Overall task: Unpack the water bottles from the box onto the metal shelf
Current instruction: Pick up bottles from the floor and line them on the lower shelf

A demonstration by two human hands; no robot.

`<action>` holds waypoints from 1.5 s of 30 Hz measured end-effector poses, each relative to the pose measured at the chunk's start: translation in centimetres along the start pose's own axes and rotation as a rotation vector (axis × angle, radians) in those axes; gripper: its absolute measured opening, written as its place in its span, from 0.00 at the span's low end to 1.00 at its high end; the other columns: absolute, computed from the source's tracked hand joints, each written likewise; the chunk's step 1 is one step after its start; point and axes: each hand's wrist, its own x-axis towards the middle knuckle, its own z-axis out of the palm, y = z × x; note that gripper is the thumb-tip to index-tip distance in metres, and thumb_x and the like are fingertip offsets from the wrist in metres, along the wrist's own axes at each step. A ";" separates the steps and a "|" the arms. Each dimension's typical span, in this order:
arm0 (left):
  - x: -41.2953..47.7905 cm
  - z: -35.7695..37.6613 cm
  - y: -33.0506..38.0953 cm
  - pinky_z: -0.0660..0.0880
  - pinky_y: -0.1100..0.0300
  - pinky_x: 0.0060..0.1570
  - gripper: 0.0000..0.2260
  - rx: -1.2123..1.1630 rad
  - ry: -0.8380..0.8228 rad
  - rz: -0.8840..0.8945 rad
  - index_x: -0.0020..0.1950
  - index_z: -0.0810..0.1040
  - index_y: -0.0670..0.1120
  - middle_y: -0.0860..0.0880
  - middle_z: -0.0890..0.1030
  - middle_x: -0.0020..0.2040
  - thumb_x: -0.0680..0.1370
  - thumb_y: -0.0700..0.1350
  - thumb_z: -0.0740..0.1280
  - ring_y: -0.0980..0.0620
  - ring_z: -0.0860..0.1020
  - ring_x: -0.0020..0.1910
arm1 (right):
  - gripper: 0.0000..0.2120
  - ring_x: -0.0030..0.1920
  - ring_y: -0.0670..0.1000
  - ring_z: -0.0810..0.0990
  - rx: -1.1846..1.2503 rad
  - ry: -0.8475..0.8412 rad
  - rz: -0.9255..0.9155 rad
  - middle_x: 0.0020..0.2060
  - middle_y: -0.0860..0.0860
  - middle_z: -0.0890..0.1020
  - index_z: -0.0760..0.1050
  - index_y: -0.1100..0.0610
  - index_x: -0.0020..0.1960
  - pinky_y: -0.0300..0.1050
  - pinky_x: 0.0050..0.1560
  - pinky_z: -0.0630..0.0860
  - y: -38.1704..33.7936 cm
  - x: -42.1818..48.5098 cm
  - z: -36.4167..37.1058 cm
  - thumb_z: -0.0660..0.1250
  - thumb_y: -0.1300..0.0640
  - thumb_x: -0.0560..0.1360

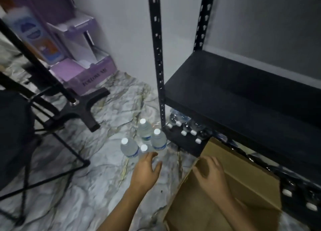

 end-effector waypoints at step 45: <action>10.9 0.2 -21.4 0.80 0.53 0.46 0.28 -0.415 -0.098 -0.128 0.55 0.74 0.54 0.57 0.80 0.52 0.60 0.47 0.83 0.55 0.79 0.51 | 0.33 0.57 0.49 0.76 0.193 -0.083 0.196 0.56 0.50 0.78 0.73 0.53 0.61 0.51 0.59 0.77 -3.7 8.0 26.0 0.82 0.56 0.59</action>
